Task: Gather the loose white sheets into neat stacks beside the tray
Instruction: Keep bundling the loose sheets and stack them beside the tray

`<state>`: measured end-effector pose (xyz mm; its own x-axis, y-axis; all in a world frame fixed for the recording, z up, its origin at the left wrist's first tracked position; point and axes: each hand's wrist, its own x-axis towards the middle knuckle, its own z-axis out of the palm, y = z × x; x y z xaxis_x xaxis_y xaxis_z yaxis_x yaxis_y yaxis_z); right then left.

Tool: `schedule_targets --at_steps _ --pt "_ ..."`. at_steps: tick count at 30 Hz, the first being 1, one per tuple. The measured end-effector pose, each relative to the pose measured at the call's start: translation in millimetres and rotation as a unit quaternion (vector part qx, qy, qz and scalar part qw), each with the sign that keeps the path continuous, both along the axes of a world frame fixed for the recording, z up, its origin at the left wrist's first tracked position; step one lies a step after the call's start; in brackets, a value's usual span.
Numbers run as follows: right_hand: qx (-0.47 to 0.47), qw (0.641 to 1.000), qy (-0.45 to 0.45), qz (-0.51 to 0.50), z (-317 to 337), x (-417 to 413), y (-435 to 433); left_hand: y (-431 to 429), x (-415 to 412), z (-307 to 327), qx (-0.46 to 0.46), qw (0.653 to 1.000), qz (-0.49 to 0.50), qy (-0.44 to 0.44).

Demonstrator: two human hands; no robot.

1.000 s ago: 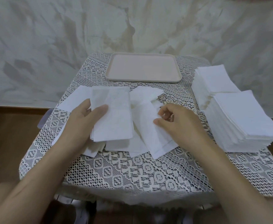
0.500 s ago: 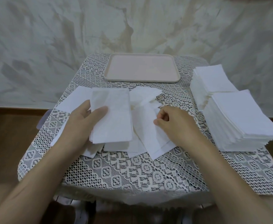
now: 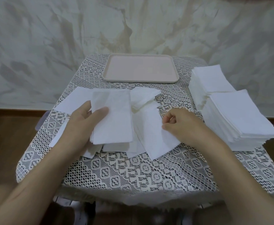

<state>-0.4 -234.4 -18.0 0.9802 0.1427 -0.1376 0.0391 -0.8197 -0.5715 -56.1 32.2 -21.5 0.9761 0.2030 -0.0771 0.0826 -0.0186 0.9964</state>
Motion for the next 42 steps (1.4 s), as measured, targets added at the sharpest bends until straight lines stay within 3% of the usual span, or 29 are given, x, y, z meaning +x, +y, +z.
schedule_targets --at_steps 13,26,30,34,37,40,42 --pt "-0.06 0.998 0.023 -0.026 8.3 -7.8 10.1 2.6 -2.2 -0.1 -0.004 1.0 -0.008 -0.002" --pt "0.014 1.0 -0.001 0.01 1.2 -4.3 13.1 6.1 -3.6 -2.9 -0.003 1.0 -0.02 0.0" --pt "0.151 0.985 0.084 0.015 9.1 0.2 3.7 4.3 -1.9 -4.5 -0.014 1.0 -0.002 0.009" --pt "0.191 0.969 0.152 0.04 17.1 -2.3 -11.6 3.5 -2.8 -4.9 -0.033 0.999 -0.015 0.005" --pt "0.275 0.957 0.092 0.018 24.9 -6.7 -9.3 1.5 -2.0 -6.4 -0.049 0.999 -0.01 0.005" --pt "0.39 0.919 0.051 -0.001 31.7 -12.0 -0.7 -4.5 -3.6 -2.7 -0.059 0.998 -0.019 0.001" --pt "0.397 0.917 0.028 0.01 31.3 -16.8 10.3 -8.1 -5.5 -0.6 -0.064 0.998 -0.028 -0.002"
